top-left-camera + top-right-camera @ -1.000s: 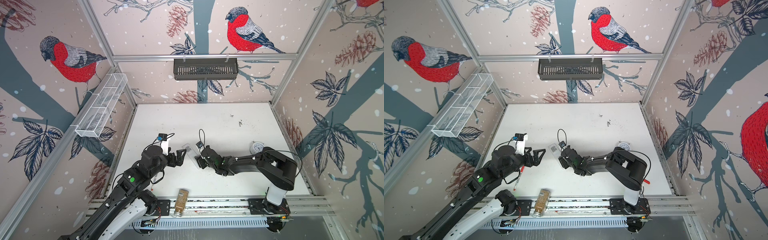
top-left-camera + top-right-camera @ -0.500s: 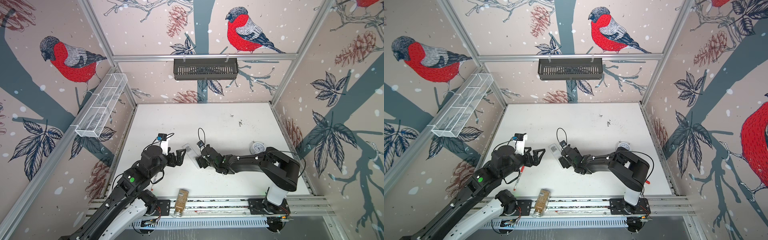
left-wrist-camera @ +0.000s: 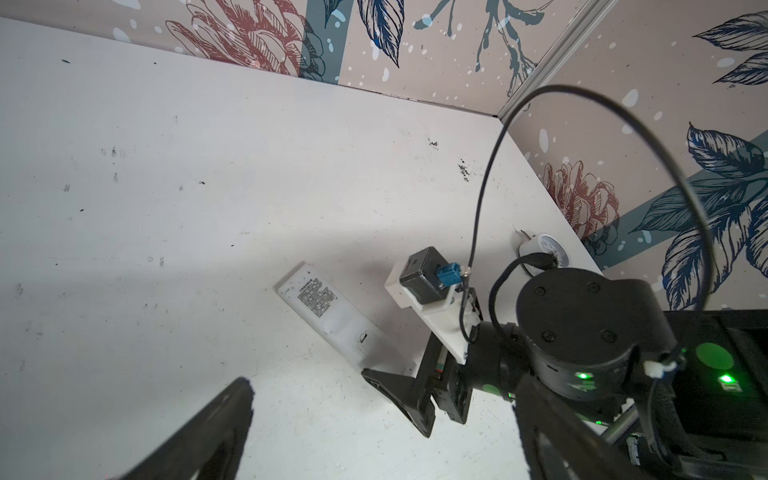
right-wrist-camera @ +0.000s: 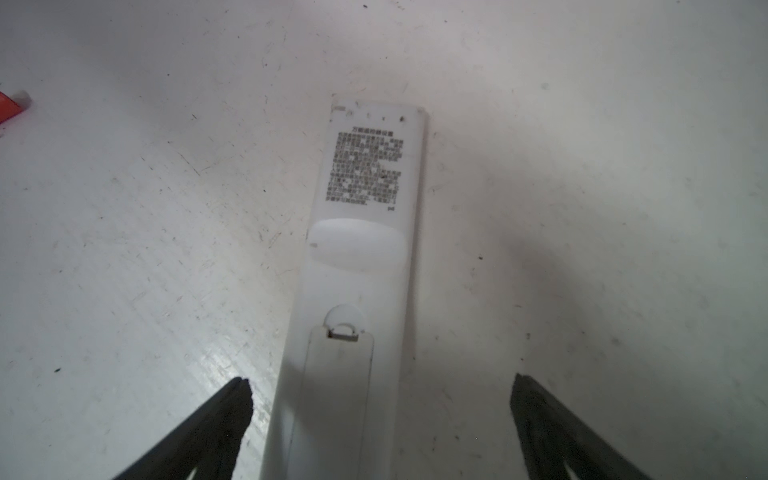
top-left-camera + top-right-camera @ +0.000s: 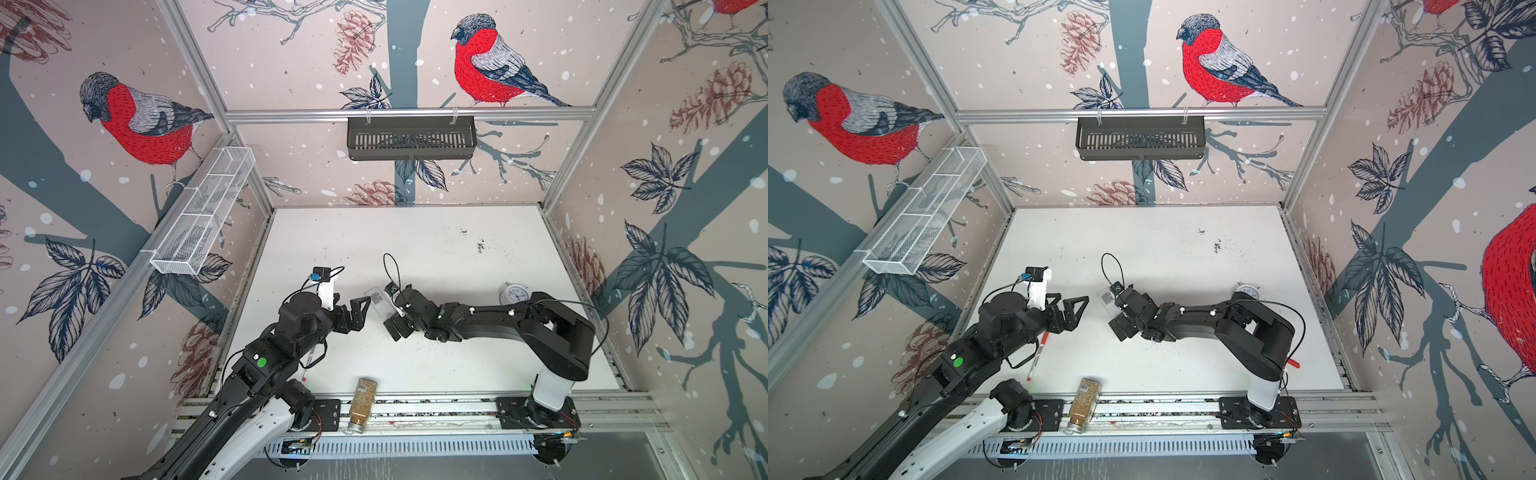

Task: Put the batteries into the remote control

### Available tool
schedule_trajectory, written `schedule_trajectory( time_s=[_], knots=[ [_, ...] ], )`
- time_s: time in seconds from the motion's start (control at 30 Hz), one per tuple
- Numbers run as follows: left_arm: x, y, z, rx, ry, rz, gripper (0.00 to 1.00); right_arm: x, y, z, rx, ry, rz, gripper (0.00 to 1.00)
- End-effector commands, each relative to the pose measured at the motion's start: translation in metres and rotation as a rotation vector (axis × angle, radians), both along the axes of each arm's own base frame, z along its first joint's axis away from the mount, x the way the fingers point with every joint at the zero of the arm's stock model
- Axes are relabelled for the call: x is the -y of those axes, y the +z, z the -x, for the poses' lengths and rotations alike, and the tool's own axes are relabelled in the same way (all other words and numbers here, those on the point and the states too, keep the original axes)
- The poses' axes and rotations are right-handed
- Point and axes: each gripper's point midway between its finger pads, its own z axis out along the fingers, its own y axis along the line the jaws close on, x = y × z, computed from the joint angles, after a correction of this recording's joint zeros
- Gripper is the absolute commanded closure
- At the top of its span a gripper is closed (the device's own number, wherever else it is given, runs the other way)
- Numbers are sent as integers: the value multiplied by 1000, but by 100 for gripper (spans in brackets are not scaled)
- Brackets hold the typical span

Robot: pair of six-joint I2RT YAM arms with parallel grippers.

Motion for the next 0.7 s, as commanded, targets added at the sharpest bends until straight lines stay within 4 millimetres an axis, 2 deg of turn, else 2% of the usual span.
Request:
schedule_trajectory(
  time_s=[0.0,0.17,0.33,0.4,0.57,0.67],
  knots=[
    [1,7,-1,26,-5,17,2,-1,-7,4,-8,15,44,0],
    [1,8,0,32,-3,22,2,-4,-18,7,-14,17,96,1],
    [0,9,0,35,-1,25,2,-3,-30,10,-43,12,136,9],
    [0,9,0,34,-2,25,2,-2,-34,12,-62,11,142,16],
    [4,5,-1,17,-16,22,2,-1,-40,16,-107,-4,150,41],
    [7,2,-3,4,-23,14,2,2,-40,17,-116,-13,146,48]
  ],
)
